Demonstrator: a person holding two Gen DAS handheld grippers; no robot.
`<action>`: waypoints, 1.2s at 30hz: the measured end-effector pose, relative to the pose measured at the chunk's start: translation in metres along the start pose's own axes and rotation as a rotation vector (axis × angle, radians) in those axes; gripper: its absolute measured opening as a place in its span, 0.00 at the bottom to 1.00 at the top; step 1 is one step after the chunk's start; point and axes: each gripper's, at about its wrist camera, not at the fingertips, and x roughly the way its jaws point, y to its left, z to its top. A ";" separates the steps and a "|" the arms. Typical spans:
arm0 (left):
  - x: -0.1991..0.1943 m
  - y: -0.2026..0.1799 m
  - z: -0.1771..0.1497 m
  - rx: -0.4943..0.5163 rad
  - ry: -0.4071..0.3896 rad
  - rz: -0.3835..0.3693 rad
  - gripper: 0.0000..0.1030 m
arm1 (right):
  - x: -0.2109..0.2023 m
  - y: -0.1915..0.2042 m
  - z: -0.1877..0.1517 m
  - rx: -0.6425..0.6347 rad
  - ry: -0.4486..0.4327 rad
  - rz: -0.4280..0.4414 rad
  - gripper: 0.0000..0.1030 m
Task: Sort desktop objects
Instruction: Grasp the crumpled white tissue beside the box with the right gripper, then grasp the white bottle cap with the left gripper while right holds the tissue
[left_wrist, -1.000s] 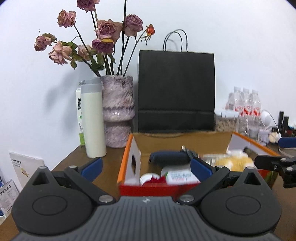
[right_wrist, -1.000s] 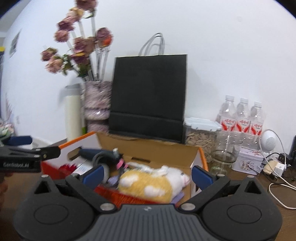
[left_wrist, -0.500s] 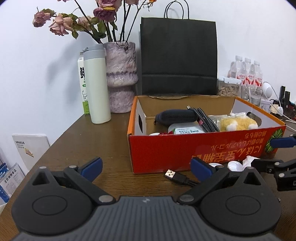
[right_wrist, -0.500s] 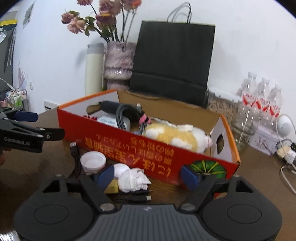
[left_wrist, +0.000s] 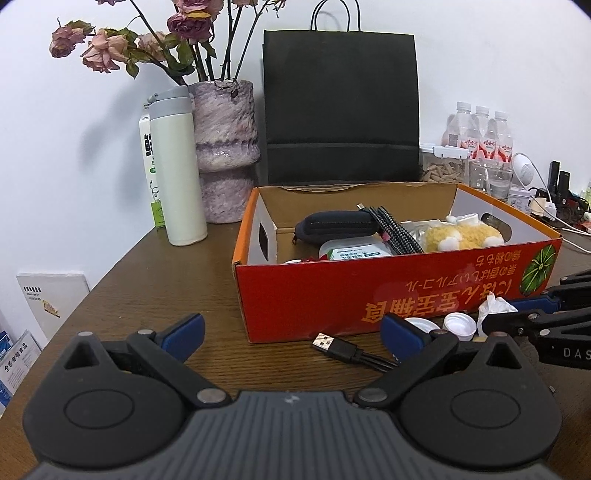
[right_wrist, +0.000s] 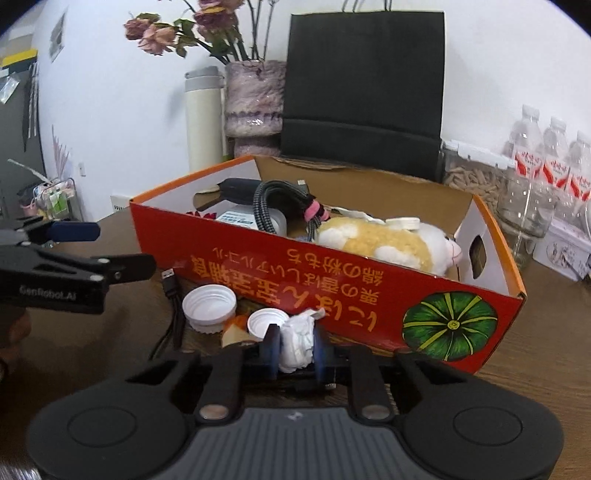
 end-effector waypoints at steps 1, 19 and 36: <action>0.000 -0.001 0.000 0.002 -0.002 0.000 1.00 | 0.000 0.000 0.000 0.001 -0.002 0.001 0.16; 0.008 -0.049 0.004 0.102 0.012 -0.110 1.00 | -0.027 -0.028 -0.011 0.054 -0.046 -0.086 0.16; 0.034 -0.055 0.007 0.026 0.125 -0.153 0.65 | -0.034 -0.051 -0.023 0.102 -0.029 -0.146 0.16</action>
